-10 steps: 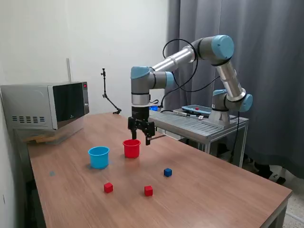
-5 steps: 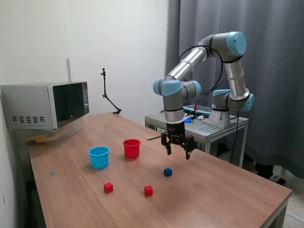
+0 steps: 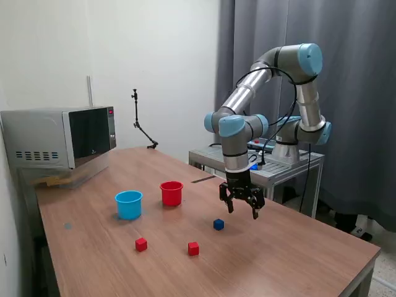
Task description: Place red objects in the red bin, and blue objects in the blue bin.
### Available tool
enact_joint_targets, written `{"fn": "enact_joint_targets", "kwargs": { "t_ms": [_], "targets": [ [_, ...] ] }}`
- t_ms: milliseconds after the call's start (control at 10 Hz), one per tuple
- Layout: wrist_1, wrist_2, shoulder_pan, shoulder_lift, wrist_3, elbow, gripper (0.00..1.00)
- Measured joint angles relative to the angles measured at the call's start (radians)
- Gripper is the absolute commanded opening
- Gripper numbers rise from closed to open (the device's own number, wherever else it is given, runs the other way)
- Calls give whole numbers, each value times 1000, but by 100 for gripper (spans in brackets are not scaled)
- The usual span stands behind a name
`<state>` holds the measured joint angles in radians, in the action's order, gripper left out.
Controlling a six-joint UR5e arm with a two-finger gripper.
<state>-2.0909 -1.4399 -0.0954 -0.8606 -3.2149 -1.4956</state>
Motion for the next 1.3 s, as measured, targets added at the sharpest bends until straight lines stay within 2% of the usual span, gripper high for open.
{"fn": "enact_joint_targets", "kwargs": {
  "t_ms": [200, 600, 800, 1300],
  "targets": [
    [-26, -11, -1, 19, 58, 12, 100],
    [-51, -93, 21, 28, 110, 17, 100],
    [-51, -118, 42, 25, 111, 13, 100],
    [-54, -124, 68, 36, 114, 38, 100]
  ]
}}
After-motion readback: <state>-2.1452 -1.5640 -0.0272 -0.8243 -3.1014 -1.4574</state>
